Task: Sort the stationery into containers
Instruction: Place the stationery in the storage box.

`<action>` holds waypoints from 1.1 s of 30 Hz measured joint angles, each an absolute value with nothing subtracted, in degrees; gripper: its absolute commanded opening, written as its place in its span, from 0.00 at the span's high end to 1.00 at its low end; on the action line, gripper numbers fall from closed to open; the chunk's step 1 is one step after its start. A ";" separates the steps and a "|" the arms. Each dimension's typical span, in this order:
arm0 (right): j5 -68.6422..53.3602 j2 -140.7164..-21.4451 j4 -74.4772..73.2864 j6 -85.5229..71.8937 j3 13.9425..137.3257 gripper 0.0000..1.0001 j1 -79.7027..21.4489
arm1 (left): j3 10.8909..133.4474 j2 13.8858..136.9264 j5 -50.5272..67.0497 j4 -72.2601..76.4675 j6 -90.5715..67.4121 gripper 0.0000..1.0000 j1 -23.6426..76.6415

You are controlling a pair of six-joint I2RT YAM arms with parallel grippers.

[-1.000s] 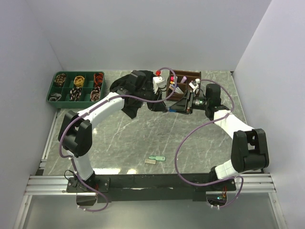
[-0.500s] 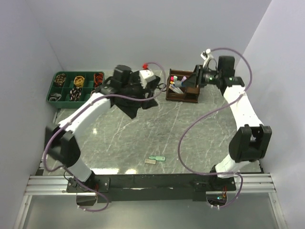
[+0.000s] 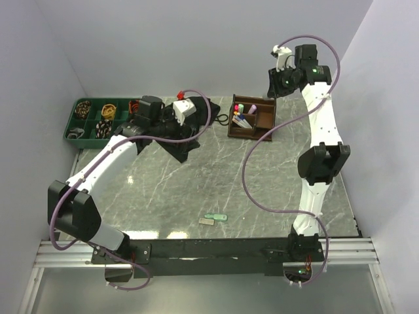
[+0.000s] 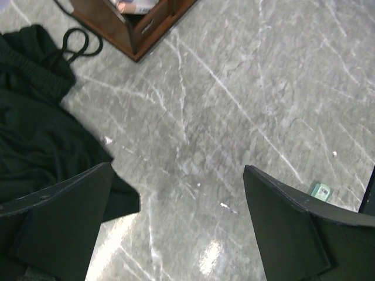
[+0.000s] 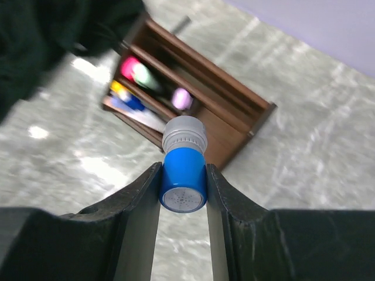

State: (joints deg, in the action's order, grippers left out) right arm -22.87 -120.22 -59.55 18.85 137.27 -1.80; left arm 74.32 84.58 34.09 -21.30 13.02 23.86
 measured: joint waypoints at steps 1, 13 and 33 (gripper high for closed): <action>-21.43 -120.99 -60.66 19.64 138.23 1.00 -2.00 | 74.17 84.58 34.09 -21.45 12.99 0.01 23.53; -12.99 -124.64 -68.40 24.71 137.53 1.00 -5.37 | 73.82 84.66 34.13 -21.26 12.84 0.01 22.46; -7.90 -132.64 -68.20 25.61 138.69 0.91 -5.76 | 73.82 87.70 34.13 -21.32 12.82 0.01 22.15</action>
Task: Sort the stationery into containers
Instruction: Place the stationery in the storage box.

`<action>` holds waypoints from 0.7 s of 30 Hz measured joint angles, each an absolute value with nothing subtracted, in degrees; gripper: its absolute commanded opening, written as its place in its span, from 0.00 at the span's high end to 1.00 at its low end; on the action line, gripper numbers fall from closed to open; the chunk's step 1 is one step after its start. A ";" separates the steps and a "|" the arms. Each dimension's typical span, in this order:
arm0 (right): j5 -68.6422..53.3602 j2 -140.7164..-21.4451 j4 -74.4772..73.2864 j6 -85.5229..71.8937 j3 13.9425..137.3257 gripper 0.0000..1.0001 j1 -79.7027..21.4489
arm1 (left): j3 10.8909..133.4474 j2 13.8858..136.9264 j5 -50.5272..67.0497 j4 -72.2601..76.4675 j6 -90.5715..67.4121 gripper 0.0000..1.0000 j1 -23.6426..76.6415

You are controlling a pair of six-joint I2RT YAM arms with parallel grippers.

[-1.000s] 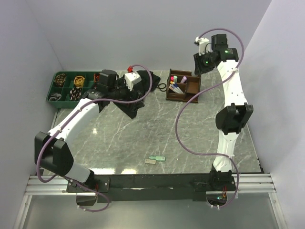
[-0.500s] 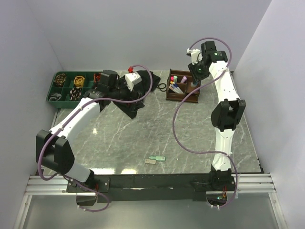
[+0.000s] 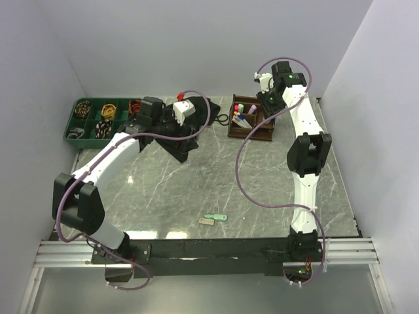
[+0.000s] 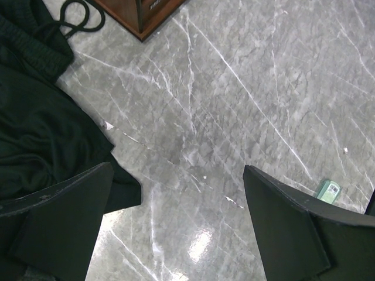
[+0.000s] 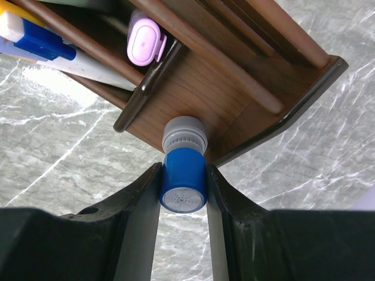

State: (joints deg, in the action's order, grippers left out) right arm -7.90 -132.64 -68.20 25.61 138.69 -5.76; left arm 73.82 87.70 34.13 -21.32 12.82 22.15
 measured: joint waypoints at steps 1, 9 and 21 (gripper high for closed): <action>-7.70 -132.64 -68.16 25.63 138.74 0.87 -5.82 | 73.84 88.05 34.13 -21.32 12.82 0.01 22.13; -6.44 -133.23 -66.72 25.67 138.78 0.66 -6.31 | 74.00 89.93 34.17 -21.28 12.78 0.00 22.13; -4.05 -134.15 -62.61 25.63 138.87 0.30 -7.42 | 74.96 90.80 34.17 -21.50 12.80 0.01 22.13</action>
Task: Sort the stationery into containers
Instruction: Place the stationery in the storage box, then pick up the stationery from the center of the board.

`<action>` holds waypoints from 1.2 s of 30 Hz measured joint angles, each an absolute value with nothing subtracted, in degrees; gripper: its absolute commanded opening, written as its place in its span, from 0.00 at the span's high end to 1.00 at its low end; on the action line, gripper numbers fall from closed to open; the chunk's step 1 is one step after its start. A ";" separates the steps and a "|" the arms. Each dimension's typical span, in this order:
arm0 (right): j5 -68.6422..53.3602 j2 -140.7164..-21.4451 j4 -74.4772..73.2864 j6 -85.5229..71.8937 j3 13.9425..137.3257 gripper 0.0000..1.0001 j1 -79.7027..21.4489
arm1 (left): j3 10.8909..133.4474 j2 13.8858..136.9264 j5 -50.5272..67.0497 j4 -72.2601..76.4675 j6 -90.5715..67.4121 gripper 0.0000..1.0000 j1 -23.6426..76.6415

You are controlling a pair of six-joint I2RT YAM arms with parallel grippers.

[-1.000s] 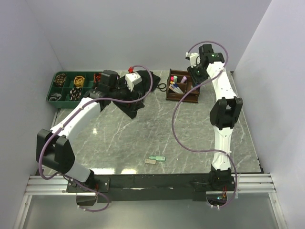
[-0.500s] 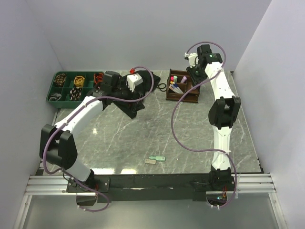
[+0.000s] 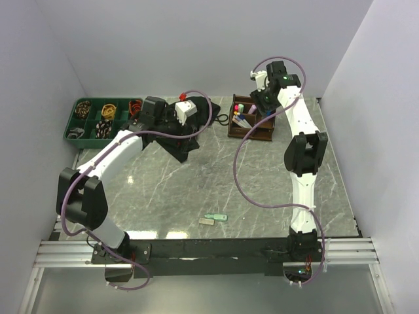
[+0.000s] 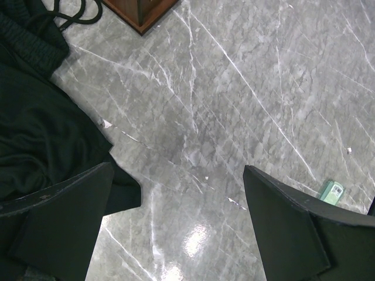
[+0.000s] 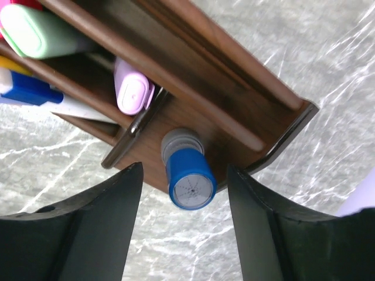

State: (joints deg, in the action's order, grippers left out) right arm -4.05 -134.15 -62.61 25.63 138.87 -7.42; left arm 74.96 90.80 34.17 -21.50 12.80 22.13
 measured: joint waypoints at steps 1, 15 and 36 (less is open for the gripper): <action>-3.88 -134.15 -62.22 25.65 138.87 0.30 -7.53 | 74.96 90.80 34.17 -21.50 12.80 0.01 22.13; -2.26 -131.39 -61.14 23.99 136.77 0.23 -7.90 | 74.96 90.59 31.92 -21.12 12.29 0.01 22.13; -32.03 -58.15 -49.41 37.26 55.61 0.29 -22.04 | 56.66 73.21 28.03 -22.39 10.96 0.01 17.26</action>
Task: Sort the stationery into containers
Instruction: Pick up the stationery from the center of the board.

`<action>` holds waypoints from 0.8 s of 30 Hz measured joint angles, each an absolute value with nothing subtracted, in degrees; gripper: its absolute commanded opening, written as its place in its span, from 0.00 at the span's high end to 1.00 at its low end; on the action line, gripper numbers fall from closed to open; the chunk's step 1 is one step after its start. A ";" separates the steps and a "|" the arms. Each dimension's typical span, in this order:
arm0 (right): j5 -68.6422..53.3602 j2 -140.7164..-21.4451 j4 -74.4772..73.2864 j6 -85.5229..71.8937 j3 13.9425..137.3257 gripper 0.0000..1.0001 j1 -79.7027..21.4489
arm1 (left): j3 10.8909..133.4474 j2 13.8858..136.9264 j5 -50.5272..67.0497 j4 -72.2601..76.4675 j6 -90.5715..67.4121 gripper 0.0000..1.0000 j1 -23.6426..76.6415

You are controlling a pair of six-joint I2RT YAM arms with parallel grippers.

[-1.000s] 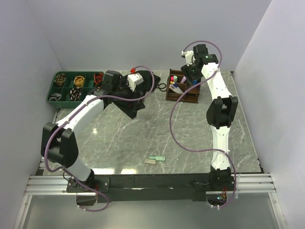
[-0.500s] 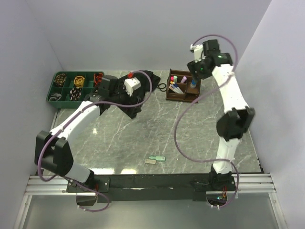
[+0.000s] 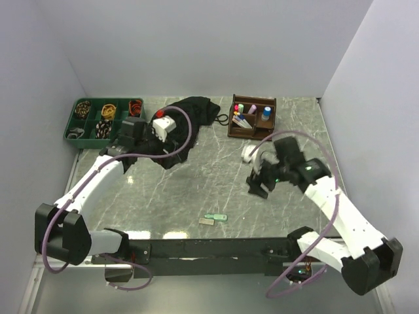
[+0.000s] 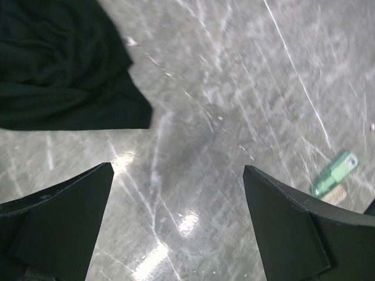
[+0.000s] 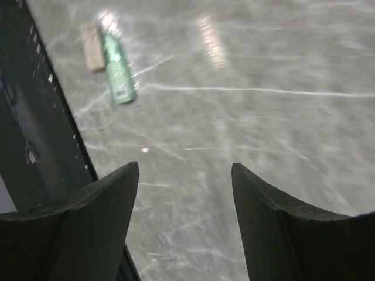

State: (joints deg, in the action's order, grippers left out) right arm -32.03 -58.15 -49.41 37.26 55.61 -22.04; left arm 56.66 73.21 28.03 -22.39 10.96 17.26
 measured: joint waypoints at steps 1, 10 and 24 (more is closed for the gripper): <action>-32.53 -58.41 -48.56 37.76 53.25 0.29 -23.64 | 56.66 72.99 28.21 -22.00 10.26 0.01 16.29; -30.17 -59.88 -27.07 32.71 37.08 0.21 -39.57 | 56.66 70.70 28.93 -21.63 7.20 0.00 12.88; -20.27 -64.93 -12.91 31.57 30.74 0.32 -53.56 | 54.96 66.83 32.08 -20.08 3.31 0.01 4.01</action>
State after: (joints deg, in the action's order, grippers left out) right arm -20.27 -64.93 -12.91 31.57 30.74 -53.56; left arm 54.96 66.83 32.08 -20.08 3.31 4.01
